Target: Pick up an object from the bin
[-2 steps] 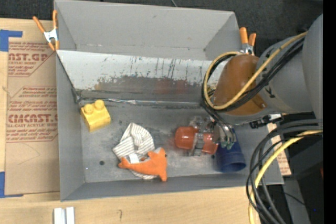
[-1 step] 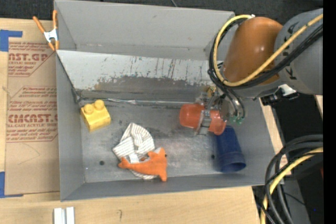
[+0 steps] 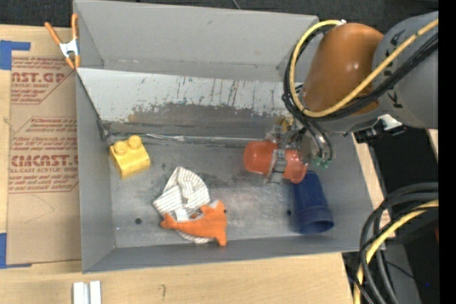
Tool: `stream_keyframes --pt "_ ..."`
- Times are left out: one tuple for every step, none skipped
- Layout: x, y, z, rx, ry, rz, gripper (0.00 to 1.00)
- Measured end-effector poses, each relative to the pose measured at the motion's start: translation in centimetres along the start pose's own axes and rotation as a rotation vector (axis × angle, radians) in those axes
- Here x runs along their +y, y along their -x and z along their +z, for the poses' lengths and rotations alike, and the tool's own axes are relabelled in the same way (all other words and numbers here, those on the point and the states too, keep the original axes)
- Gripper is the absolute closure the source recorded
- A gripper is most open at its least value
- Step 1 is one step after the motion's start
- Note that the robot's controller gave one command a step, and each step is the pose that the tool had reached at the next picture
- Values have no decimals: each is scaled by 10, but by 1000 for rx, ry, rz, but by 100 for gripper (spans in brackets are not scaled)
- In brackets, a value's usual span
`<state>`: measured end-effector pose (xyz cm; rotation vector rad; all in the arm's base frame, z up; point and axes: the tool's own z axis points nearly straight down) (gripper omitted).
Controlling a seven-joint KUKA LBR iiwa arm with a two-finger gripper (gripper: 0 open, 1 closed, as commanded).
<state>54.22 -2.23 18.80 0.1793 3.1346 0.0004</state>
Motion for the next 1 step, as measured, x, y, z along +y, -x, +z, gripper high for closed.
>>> stream_keyframes --pt "9 14 -42 4 0 -12 100"
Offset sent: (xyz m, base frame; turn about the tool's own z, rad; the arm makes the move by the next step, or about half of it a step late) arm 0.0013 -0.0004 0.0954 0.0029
